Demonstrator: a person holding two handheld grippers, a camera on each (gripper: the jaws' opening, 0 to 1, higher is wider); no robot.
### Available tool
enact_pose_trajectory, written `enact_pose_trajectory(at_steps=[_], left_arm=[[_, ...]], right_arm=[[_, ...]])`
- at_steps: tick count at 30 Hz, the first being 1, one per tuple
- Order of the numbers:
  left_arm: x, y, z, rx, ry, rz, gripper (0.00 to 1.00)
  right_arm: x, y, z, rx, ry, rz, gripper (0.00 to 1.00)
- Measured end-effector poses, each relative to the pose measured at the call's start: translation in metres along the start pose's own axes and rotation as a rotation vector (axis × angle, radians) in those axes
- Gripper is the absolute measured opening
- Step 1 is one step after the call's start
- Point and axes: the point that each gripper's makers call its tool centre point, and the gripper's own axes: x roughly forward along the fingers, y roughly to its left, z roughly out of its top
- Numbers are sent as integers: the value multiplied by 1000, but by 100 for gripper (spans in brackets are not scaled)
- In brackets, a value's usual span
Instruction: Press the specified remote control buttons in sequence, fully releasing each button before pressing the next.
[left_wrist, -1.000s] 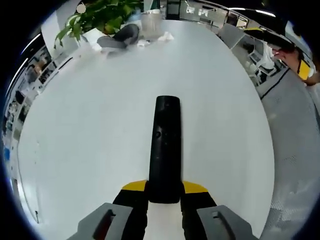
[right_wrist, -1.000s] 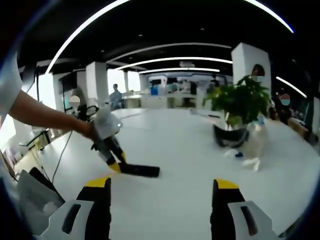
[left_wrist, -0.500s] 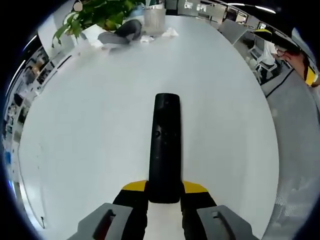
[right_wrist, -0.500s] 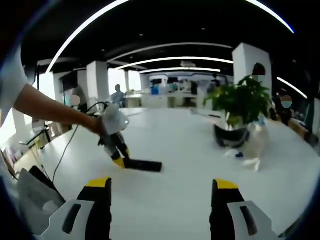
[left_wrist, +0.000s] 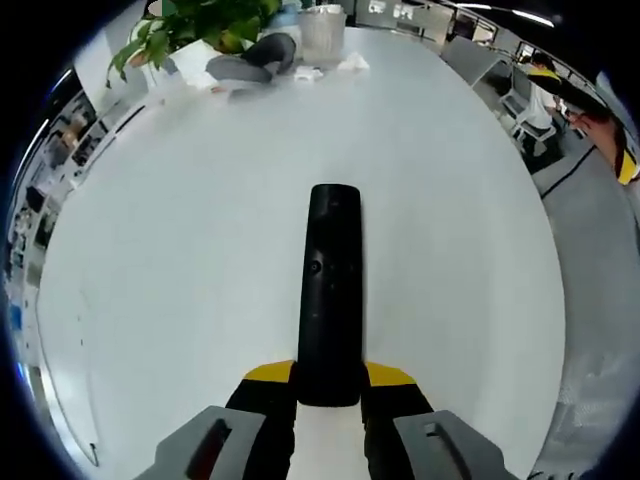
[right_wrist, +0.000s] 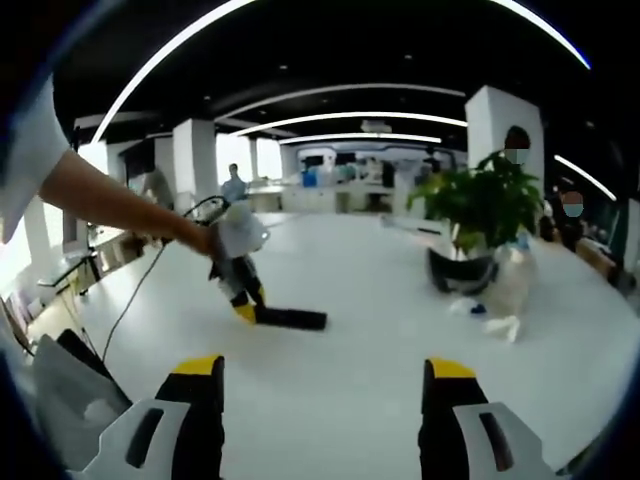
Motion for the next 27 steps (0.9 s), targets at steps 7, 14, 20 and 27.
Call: enact_pose_trajectory(at_steps=[7, 14, 20, 27], left_arm=[[1, 12, 1, -2, 10, -3, 23], [1, 22, 3, 8, 31, -9, 23], [2, 32, 4, 16, 45, -15, 23], [2, 34, 5, 28, 62, -7, 24]], right_arm=[[1, 2, -1, -10, 8, 5, 79], [1, 3, -4, -15, 20, 9, 78], [2, 3, -5, -13, 26, 12, 78], [3, 4, -5, -25, 31, 13, 77]])
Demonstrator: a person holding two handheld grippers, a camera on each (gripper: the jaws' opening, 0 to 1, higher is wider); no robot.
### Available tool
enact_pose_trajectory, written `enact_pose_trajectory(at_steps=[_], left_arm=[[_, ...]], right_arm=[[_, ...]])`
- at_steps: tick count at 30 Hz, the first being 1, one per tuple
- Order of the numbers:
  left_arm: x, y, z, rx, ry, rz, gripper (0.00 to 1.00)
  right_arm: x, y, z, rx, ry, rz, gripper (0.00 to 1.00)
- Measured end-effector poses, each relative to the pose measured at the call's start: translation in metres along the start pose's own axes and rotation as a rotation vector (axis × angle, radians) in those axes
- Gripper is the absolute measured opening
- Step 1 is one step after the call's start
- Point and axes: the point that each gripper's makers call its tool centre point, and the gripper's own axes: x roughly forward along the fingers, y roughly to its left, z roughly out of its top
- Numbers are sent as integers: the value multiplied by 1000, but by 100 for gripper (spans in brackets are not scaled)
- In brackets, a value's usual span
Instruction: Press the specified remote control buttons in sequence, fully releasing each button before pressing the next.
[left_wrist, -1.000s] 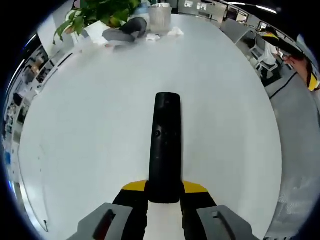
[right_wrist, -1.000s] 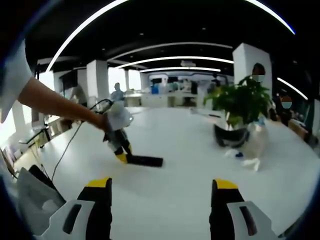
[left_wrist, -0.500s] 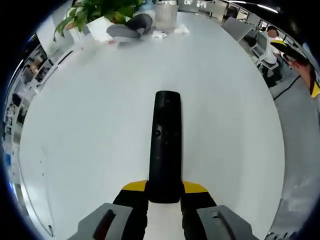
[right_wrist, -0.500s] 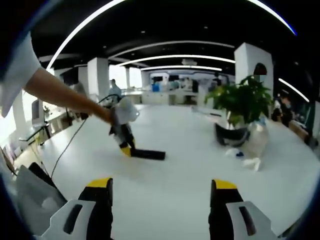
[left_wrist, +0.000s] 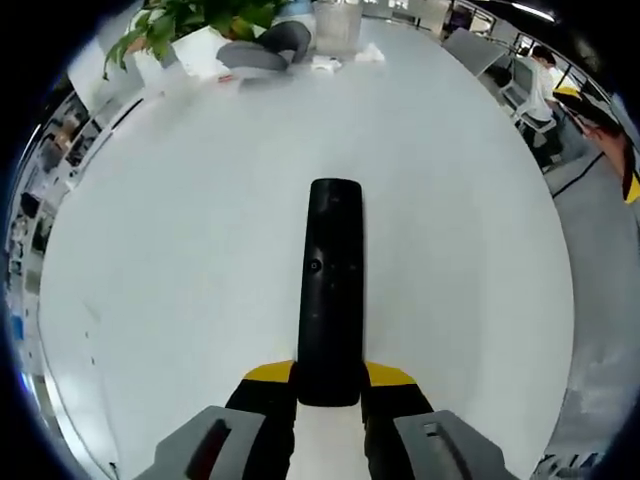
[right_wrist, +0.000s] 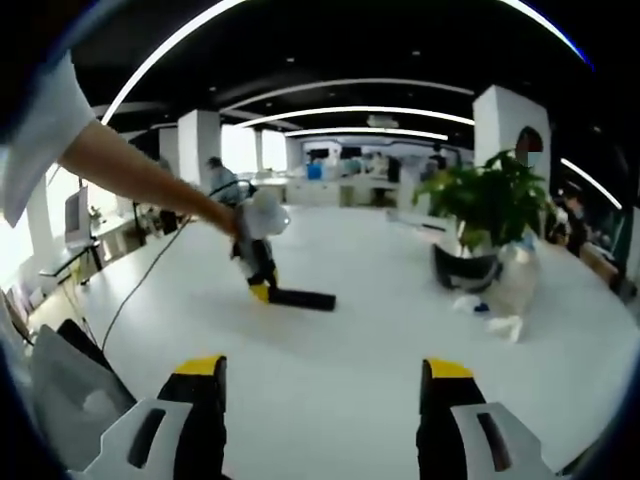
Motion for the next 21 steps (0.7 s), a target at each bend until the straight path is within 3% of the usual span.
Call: enact_pose_trajectory(at_steps=[6, 8, 9, 11, 14, 16, 21], left_arm=[[-1, -1, -1, -5, -2, 28, 25], [-4, 13, -2, -45, -9, 125, 34], [-5, 15, -2, -52, -12, 135, 39], [-4, 9, -3, -105, -29, 105, 38], [-7, 20, -8, -193, -59, 178, 46], [-9, 25, -9, -201, -75, 218, 54], [-13, 31, -17, -325, -105, 276, 66]], right_arm=[[0, -1, 1, 8, -4, -3, 78], [0, -1, 2, 5, -7, -4, 78], [0, -2, 2, 5, -10, -5, 78], [-1, -2, 2, 7, -13, -6, 78], [-1, -5, 4, 13, -22, -15, 79], [-1, -6, 4, 16, -26, -19, 81], [-1, -4, 5, -5, -28, -20, 86]])
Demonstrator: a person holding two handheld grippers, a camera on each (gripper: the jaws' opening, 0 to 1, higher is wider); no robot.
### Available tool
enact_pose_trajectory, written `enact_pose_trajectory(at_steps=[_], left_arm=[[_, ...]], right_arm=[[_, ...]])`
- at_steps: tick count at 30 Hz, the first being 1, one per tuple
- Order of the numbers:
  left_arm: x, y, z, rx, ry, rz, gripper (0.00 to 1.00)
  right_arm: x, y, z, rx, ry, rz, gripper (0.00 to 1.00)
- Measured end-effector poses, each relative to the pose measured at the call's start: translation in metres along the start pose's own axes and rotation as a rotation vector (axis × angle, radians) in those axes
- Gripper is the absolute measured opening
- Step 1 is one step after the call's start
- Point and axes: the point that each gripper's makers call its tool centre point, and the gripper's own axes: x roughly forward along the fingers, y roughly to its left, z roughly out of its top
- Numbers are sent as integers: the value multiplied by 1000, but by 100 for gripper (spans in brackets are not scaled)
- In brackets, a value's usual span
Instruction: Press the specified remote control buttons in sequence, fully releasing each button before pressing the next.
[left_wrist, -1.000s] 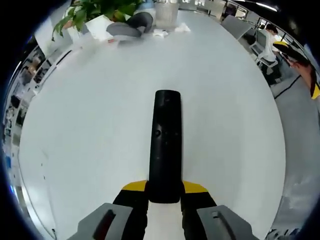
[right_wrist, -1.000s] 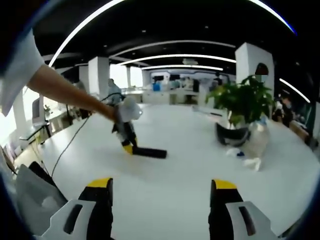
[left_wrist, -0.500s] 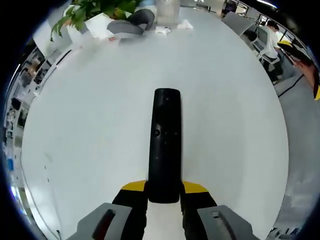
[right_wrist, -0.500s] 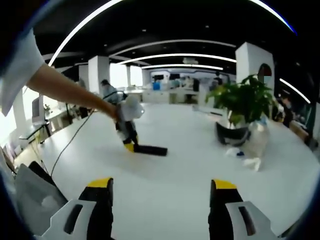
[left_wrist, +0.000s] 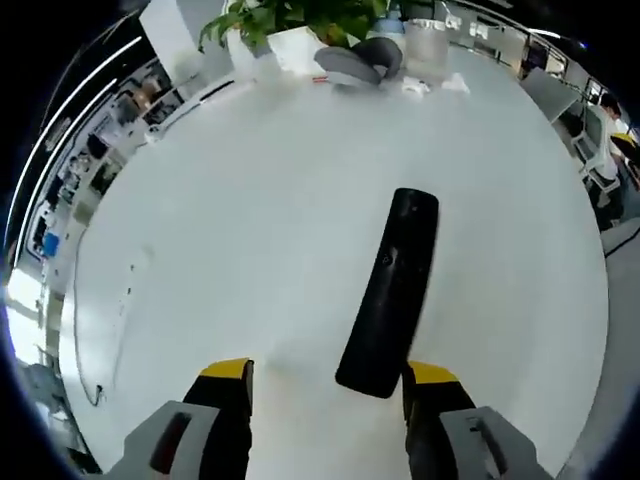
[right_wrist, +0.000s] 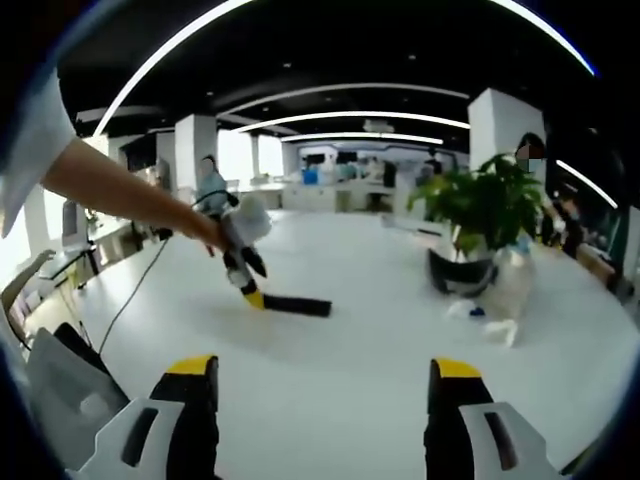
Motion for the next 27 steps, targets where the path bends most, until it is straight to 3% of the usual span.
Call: enact_pose_trajectory(at_steps=[6, 10, 12, 18, 22, 27], left_arm=[[-4, 19, -6, -86, -72, 102, 90], [-4, 21, -15, -197, -78, 116, 96], [-5, 24, -17, -204, -90, 140, 100], [-7, 22, -19, -230, -106, 165, 100], [-8, 23, -25, -294, -124, 179, 100], [-12, 19, -27, -298, -152, 198, 100]], right_arm=[[-1, -4, 1, 3, -9, -20, 93], [-1, -4, 0, -4, -8, -26, 95], [-1, -4, 1, -7, -9, -24, 95], [-2, -4, 2, -3, -16, -26, 95], [-4, -5, 5, 1, -34, -31, 95], [-5, -7, 7, 17, -43, -38, 95]])
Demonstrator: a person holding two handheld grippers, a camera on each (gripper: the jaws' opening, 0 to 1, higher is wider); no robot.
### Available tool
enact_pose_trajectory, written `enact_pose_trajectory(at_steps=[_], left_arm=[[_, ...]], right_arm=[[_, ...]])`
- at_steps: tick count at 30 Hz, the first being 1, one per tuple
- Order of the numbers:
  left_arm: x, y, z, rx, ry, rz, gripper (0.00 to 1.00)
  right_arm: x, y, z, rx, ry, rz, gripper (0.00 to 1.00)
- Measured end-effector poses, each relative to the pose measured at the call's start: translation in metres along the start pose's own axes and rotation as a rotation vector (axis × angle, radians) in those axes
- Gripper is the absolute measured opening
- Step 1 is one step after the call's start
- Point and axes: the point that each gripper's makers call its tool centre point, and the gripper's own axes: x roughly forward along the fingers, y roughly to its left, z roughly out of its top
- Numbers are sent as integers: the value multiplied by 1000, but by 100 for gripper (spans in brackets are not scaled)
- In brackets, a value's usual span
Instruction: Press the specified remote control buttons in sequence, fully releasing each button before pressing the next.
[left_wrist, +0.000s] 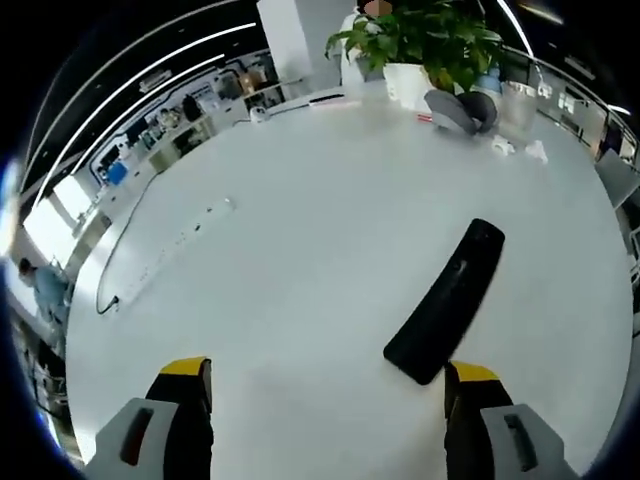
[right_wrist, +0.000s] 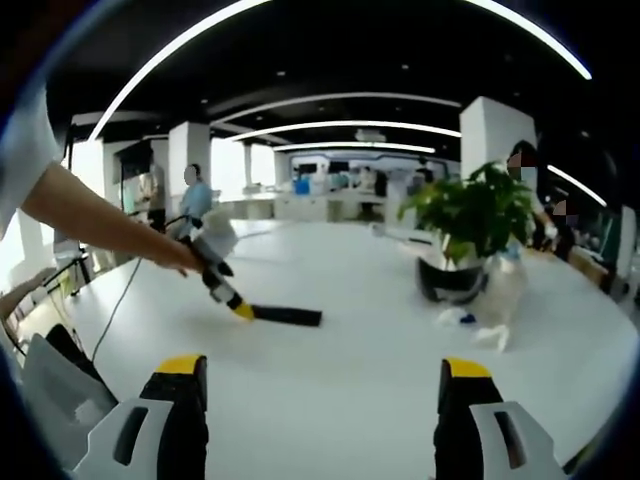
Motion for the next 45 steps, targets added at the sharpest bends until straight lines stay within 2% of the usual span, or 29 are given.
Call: enact_pose_trajectory(at_steps=[6, 9, 17, 18, 20, 22, 27, 28, 32, 41, 45], left_arm=[[-8, -7, -13, -51, 1, -27, 100], [-16, -11, -13, -146, -41, -57, 100], [-37, -20, -9, -194, -141, -64, 100], [-43, -23, -8, -190, -157, -58, 100], [-50, -28, -8, -184, -151, -53, 100], [-60, -30, 3, -177, -226, -35, 100], [-77, -38, 3, -174, -256, -26, 100], [-83, -41, 5, -177, -280, -28, 100], [-101, -49, 9, -250, -348, -48, 100], [-146, -58, 1, -276, -420, -5, 100], [-166, -68, -7, -346, -459, 1, 100]], right_arm=[[-1, -1, 2, 0, -9, -3, 95], [-1, -1, 3, 5, -13, -3, 95], [-1, 2, 4, -2, -17, 7, 95], [-1, 2, 4, -2, -18, 7, 95], [-1, 2, 4, -3, -20, 8, 96], [-1, 3, 4, -1, -20, 10, 96], [-1, 2, 5, -1, -23, 8, 96], [-2, 1, 5, 1, -26, 7, 96], [-2, 0, 6, 5, -29, 1, 95], [-3, 0, 6, 4, -30, 1, 95], [-3, 0, 6, 5, -33, 3, 95]])
